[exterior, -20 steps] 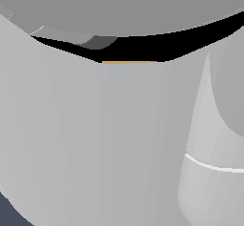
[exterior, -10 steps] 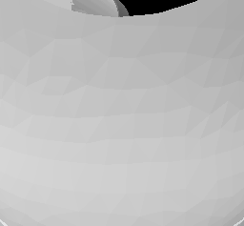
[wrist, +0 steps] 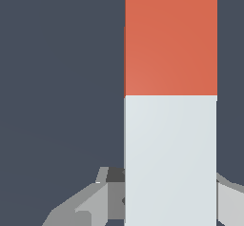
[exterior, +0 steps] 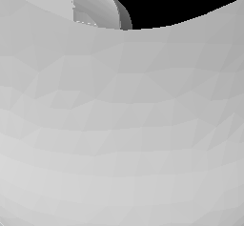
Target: Insert the peg into the horizontal hole in a box.
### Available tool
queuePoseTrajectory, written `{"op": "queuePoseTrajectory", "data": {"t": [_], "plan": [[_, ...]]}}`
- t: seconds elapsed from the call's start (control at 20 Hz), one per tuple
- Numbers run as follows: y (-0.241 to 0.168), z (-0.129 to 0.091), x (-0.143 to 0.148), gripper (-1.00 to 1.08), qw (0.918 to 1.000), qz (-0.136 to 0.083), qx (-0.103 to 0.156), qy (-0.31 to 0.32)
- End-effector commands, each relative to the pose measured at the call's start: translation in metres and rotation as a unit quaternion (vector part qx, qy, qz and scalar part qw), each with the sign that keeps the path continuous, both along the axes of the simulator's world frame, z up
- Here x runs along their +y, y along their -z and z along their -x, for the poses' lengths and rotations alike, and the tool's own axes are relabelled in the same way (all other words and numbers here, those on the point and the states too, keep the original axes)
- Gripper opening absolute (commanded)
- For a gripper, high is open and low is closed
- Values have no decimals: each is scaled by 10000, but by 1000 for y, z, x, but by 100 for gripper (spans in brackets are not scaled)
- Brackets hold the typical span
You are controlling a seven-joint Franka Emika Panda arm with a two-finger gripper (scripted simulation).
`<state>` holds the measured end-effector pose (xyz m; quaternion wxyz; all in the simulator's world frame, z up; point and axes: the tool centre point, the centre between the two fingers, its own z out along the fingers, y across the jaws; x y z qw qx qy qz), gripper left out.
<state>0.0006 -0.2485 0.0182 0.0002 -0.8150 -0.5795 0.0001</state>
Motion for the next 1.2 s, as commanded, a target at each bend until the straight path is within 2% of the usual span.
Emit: {"op": "queuePoseTrajectory", "data": {"t": [0.0,0.3,0.6,0.85,1.15], "plan": [[0,0,0,-100,10000,1,-1,0],[-2,1,6,-100,10000,0,-1,4],[-12,5,29,-100,10000,-1,-1,20],[-27,11,65,-100,10000,-2,-1,43],[-52,21,129,-100,10000,-3,-2,85]]}}
